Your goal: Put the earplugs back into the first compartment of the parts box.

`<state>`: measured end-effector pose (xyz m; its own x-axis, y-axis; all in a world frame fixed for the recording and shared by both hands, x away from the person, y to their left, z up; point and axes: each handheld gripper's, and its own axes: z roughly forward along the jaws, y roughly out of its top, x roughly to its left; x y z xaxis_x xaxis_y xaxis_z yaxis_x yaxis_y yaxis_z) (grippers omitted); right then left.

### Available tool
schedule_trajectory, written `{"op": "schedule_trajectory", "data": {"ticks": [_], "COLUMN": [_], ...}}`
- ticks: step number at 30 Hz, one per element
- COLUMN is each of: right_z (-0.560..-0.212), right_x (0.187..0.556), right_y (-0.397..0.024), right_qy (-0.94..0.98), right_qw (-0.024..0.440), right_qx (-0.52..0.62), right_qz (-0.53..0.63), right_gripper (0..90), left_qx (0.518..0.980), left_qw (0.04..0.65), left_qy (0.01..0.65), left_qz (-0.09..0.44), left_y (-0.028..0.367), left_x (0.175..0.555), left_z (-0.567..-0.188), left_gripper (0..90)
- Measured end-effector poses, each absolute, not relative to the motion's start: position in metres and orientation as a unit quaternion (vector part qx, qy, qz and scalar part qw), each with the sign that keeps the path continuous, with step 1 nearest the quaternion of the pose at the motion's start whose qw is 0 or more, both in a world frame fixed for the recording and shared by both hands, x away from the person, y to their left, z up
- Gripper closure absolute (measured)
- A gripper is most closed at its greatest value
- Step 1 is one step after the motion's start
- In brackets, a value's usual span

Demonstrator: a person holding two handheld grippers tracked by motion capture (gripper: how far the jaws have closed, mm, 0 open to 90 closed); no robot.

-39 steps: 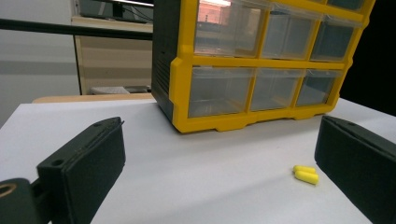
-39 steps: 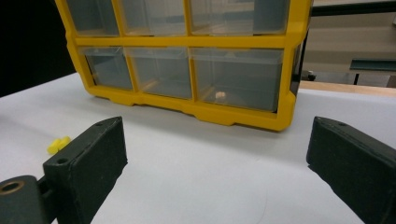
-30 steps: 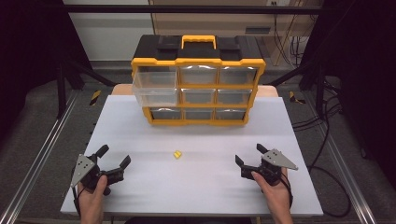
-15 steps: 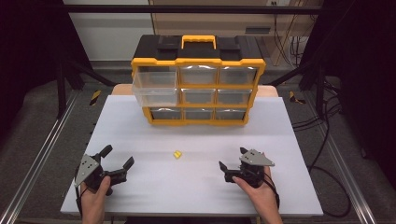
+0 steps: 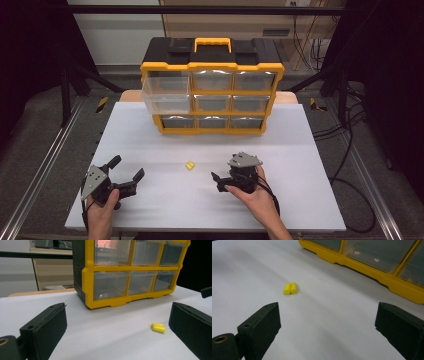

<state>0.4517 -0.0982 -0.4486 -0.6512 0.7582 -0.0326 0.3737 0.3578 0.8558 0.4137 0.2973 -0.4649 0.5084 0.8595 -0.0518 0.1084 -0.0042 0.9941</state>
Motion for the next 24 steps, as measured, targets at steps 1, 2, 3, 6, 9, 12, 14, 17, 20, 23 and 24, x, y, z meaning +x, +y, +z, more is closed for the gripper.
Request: {"op": "schedule_trajectory", "data": {"ticks": [1, 2, 3, 6, 9, 12, 14, 17, 20, 23, 24], "right_z": [-0.444, -0.444, -0.443, -0.441, -0.443, -0.444, -0.447, -0.449, -0.453, -0.457, -0.458], "right_x": [0.456, 0.456, 0.458, 0.464, 0.473, 0.477, 0.483, 0.487, 0.493, 0.497, 0.500], "right_y": [-0.088, -0.088, -0.084, -0.071, -0.054, -0.047, -0.040, -0.034, -0.030, -0.027, -0.025], "right_qy": [0.802, 0.802, 0.804, 0.815, 0.827, 0.829, 0.833, 0.837, 0.835, 0.834, 0.836], "right_qw": [0.210, 0.210, 0.205, 0.194, 0.177, 0.171, 0.149, 0.137, 0.128, 0.120, 0.117], "right_qx": [0.349, 0.349, 0.349, 0.348, 0.351, 0.353, 0.353, 0.347, 0.350, 0.355, 0.354], "right_qz": [0.438, 0.438, 0.436, 0.421, 0.402, 0.399, 0.399, 0.401, 0.404, 0.405, 0.403], "right_gripper": [7.0, 7.0, 7.6, 9.5, 14.2, 19.5, 29.5, 40.9, 52.2, 57.9, 61.0], "left_qx": [0.636, 0.636, 0.637, 0.638, 0.640, 0.641, 0.640, 0.645, 0.646, 0.646, 0.645], "left_qw": [0.594, 0.594, 0.594, 0.596, 0.595, 0.595, 0.598, 0.595, 0.595, 0.595, 0.597], "left_qy": [0.380, 0.380, 0.379, 0.376, 0.374, 0.374, 0.372, 0.371, 0.370, 0.370, 0.369], "left_qz": [0.314, 0.314, 0.312, 0.311, 0.309, 0.307, 0.307, 0.305, 0.303, 0.303, 0.303], "left_y": [0.297, 0.297, 0.296, 0.295, 0.294, 0.293, 0.293, 0.292, 0.291, 0.291, 0.290], "left_x": [0.414, 0.414, 0.414, 0.414, 0.414, 0.414, 0.414, 0.416, 0.416, 0.416, 0.416], "left_z": [-0.465, -0.465, -0.465, -0.464, -0.465, -0.465, -0.464, -0.465, -0.465, -0.465, -0.465], "left_gripper": [1.4, 1.3, 1.3, 1.3, 1.3, 1.3, 1.3, 1.3, 1.3, 1.4, 1.4]}}
